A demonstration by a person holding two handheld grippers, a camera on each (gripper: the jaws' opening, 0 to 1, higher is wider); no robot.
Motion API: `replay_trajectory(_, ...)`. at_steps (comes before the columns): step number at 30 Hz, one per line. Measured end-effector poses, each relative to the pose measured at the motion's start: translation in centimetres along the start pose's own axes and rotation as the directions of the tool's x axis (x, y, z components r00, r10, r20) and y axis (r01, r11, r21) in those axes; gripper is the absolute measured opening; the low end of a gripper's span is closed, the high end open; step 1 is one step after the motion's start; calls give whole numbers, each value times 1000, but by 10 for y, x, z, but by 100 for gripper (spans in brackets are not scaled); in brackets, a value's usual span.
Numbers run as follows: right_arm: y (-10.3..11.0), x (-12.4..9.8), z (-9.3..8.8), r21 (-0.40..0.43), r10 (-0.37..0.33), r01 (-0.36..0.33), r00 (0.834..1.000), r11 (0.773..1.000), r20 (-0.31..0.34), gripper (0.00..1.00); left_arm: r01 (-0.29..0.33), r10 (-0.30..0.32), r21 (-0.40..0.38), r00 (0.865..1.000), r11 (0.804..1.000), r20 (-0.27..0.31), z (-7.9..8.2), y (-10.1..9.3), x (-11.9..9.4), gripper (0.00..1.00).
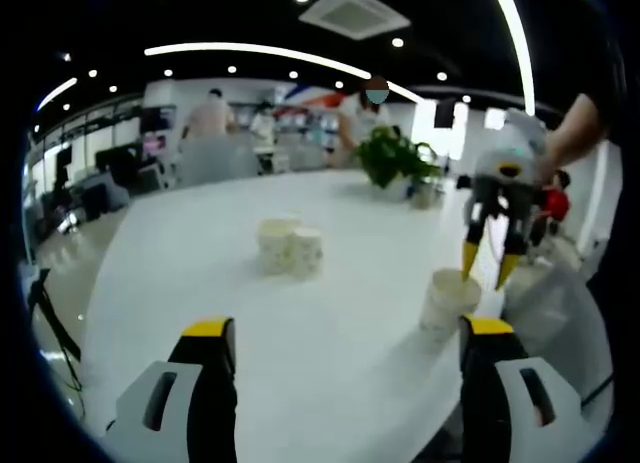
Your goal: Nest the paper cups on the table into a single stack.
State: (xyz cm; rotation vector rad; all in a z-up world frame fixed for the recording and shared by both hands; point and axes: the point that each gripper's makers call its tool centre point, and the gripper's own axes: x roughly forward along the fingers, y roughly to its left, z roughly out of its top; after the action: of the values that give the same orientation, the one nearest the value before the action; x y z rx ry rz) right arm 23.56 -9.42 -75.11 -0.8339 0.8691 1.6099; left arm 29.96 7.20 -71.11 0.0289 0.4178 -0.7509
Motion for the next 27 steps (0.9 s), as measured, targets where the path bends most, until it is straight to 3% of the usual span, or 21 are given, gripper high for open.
replay_trajectory(11,2,-8,7,48,-11,7,996,999,83,30,1,-1,0,1000,1000,-2,0,0,1,93)
replay_trajectory(20,5,-16,17,129,-27,1,979,992,202,34,3,-3,6,1000,1000,-2,2,-1,1,93)
replay_trajectory(27,1,-22,16,200,-56,4,966,980,253,43,6,-6,17,1000,1000,-8,3,-2,0,93)
